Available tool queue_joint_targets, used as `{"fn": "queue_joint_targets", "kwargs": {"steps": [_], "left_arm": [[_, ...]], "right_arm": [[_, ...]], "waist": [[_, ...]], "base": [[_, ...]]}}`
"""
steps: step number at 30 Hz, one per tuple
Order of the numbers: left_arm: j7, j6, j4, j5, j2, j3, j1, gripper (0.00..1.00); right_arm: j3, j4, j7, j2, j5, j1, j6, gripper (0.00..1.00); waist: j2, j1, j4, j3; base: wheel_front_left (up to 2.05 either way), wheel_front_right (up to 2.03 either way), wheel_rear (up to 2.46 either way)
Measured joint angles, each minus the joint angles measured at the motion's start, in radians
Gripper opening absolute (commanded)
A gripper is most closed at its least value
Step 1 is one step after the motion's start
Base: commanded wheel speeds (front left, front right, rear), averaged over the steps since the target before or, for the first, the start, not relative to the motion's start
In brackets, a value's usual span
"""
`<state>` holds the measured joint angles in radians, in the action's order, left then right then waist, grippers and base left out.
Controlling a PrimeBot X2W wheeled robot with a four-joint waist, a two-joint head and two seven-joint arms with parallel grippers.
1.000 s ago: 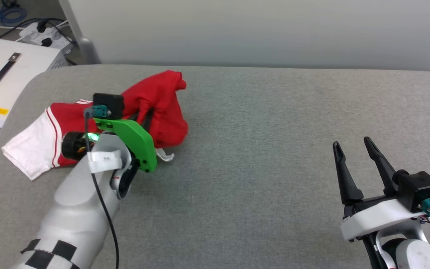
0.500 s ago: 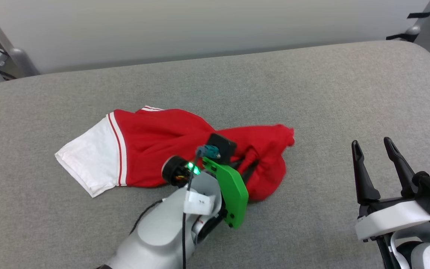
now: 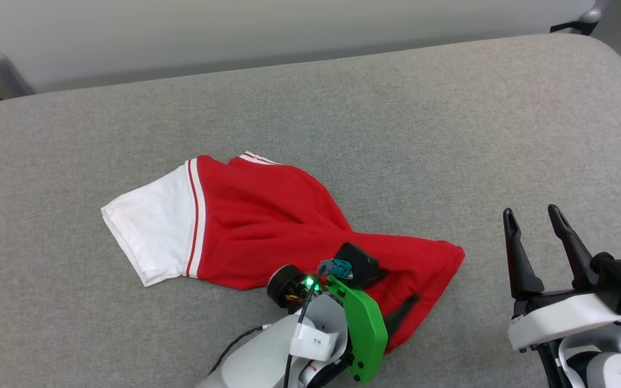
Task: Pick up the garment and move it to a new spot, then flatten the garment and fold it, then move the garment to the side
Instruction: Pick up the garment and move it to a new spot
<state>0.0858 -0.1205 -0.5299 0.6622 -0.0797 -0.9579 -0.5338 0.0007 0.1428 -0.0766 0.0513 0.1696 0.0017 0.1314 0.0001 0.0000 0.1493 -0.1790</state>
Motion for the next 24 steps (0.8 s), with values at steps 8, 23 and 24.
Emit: {"fn": "queue_joint_targets", "kwargs": {"steps": [8, 23, 24], "left_arm": [[-0.204, 0.107, 0.087, -0.001, -0.038, 0.126, 0.024, 1.0], [-0.342, 0.312, 0.291, -0.029, -0.215, 0.456, 0.229, 1.0], [-0.342, 0.316, 0.31, -0.045, -0.222, 0.484, 0.241, 1.0]], "right_arm": [[0.003, -0.023, -0.002, -0.001, 0.002, 0.003, 0.0, 1.0], [-0.005, -0.03, 0.003, -0.002, 0.01, 0.038, 0.0, 1.0], [-0.005, -0.03, 0.003, -0.002, 0.01, 0.039, 0.0, 1.0]], "waist": [[0.0, -0.0001, -0.046, 0.069], [0.0, -0.0001, -0.173, 0.156], [0.0, 0.0, -0.179, 0.158]], "base": [[0.0, 0.0, 0.0], [0.0, 0.0, 0.0], [0.0, 0.0, 0.0]]}}
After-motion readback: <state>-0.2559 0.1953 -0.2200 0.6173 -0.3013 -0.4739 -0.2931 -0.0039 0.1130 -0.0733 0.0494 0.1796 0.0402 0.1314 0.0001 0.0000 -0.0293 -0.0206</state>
